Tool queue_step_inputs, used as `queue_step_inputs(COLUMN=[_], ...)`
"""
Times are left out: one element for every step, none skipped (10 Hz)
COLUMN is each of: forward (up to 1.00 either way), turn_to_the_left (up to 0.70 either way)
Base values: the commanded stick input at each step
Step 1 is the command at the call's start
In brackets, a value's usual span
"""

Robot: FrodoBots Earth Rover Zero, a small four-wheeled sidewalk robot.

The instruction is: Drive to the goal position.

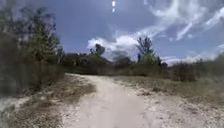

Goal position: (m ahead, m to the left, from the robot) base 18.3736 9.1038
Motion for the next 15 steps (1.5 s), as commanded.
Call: queue_step_inputs(forward=[0.50,0.50,0.50,0.50,0.50,0.50,0.50,0.50,0.50,0.50,0.50,0.50,0.50,0.50,0.50], turn_to_the_left=[0.30,0.50,0.50,0.15,0.00,0.00,0.00,0.00,0.00,0.00,0.00,0.00,0.00,0.00,0.00])
